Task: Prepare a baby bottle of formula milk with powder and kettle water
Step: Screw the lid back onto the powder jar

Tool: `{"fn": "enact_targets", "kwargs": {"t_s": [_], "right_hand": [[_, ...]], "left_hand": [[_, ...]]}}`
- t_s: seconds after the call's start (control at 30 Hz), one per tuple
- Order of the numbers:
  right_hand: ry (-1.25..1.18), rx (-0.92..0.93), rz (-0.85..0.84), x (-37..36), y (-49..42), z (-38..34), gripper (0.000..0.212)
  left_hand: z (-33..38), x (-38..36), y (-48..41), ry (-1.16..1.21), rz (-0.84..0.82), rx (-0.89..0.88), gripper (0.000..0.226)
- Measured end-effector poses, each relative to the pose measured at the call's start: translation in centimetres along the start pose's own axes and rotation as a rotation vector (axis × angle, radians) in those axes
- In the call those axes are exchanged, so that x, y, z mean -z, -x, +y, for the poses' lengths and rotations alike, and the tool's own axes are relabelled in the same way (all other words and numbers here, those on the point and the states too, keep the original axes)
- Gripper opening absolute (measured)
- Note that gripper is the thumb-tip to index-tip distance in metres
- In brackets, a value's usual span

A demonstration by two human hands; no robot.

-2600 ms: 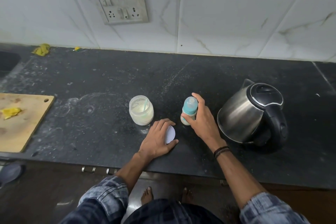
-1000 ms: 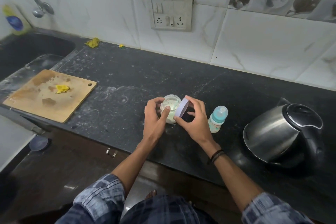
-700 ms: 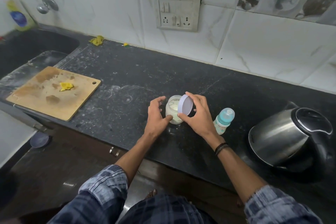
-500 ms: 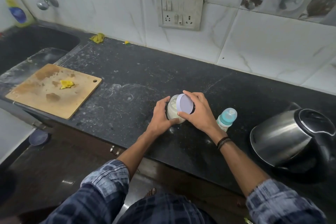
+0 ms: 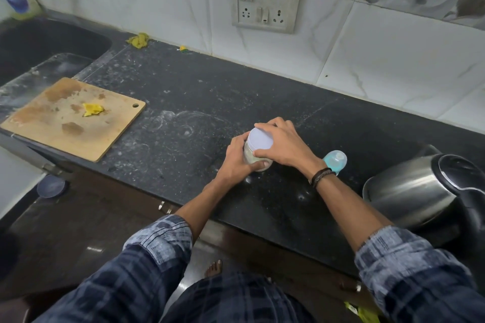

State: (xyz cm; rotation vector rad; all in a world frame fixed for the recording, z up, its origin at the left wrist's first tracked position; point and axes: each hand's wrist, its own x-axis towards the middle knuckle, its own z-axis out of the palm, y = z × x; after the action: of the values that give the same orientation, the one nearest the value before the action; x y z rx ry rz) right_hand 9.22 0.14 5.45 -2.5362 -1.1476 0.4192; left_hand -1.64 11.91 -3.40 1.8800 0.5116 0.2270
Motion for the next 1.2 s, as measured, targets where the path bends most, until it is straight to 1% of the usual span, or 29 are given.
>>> {"fn": "enact_targets", "kwargs": {"t_s": [0.37,0.43,0.53,0.6,0.73,0.87,1.03,1.2], "right_hand": [[0.098,-0.049,0.075,-0.5,0.5,-1.0,0.079],[0.112,-0.073,0.076,-0.3,0.7,-1.1,0.083],[0.169,-0.104,0.022,0.5,0.9,-1.5,0.093],[0.207,-0.104,-0.004,1.2,1.0,-1.9,0.095],[0.231,-0.081,-0.014,1.7,1.7,-2.7,0.084],[0.209,-0.117,0.014,1.7,2.3,-2.8,0.075],[0.175,-0.161,0.026,2.1,2.9,-2.8,0.071],[0.167,-0.104,0.028,2.3,2.9,-3.5,0.068]], "left_hand": [[0.1,-0.2,0.2,0.007,0.028,-0.022,0.095],[0.2,-0.1,0.1,0.003,0.028,-0.027,0.095],[0.2,0.0,-0.1,0.002,0.026,-0.028,0.091],[0.1,0.0,-0.2,-0.007,0.027,-0.024,0.09],[0.0,0.0,-0.2,-0.013,0.026,-0.033,0.094],[0.1,0.1,-0.1,-0.021,0.032,-0.057,0.095],[0.2,0.1,-0.2,-0.023,0.021,-0.061,0.095],[0.4,0.3,0.0,-0.021,0.03,-0.075,0.092]]}}
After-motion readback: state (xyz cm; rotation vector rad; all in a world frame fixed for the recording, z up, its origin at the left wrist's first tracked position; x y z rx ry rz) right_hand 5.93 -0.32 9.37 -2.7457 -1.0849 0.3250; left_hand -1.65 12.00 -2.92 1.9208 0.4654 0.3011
